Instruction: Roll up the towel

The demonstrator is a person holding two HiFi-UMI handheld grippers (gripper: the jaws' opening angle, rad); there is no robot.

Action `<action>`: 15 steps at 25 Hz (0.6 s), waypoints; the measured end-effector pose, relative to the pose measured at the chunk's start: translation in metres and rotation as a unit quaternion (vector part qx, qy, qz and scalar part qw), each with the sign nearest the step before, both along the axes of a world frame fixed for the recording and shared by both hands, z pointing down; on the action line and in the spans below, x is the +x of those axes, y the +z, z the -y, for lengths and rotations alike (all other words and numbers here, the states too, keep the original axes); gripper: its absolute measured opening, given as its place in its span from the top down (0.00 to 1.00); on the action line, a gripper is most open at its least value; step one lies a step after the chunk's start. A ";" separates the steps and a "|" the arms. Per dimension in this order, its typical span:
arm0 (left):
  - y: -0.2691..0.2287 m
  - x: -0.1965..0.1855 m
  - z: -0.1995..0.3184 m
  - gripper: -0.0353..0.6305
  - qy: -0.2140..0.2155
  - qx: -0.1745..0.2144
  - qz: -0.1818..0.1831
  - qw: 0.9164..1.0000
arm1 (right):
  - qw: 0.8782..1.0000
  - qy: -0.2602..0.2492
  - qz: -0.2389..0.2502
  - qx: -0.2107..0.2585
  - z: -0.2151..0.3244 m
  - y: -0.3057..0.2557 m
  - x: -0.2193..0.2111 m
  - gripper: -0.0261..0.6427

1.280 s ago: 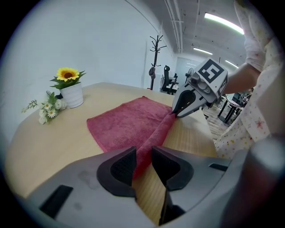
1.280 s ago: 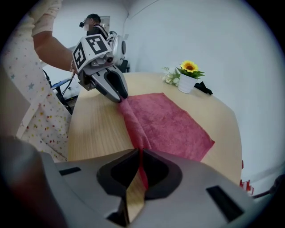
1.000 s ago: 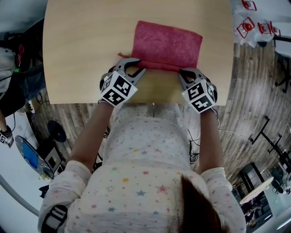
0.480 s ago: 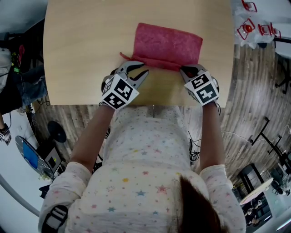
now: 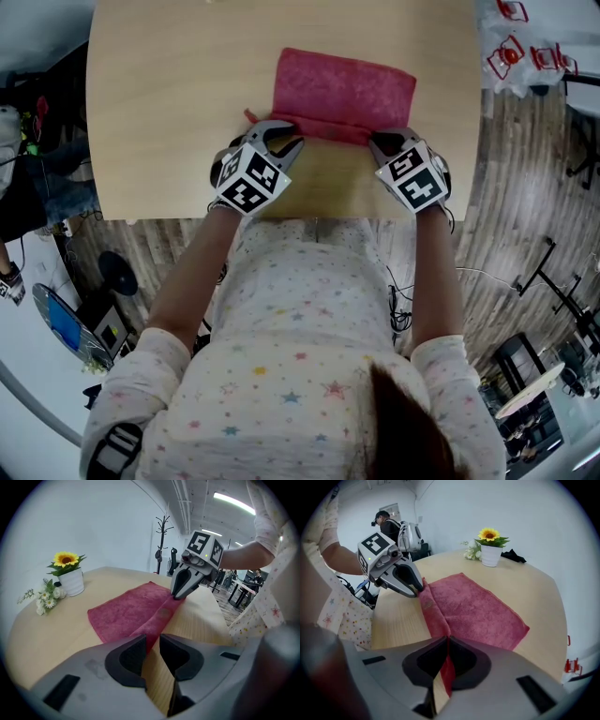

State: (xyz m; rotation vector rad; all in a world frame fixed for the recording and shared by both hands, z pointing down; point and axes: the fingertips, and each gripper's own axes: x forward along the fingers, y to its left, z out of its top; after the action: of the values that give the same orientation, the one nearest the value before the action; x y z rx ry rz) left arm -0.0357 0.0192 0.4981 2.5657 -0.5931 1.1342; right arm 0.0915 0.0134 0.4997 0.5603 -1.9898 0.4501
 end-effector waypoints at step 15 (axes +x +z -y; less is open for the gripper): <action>0.006 -0.003 0.000 0.81 -0.002 -0.009 0.009 1.000 | 0.993 -0.002 0.022 0.113 0.002 -0.041 0.005 0.83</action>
State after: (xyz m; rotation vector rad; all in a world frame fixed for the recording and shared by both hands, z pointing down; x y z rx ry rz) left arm -0.0387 0.0190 0.5038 2.5395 -0.5888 1.1585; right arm 0.0963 0.0113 0.4587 0.6911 -2.0995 0.2363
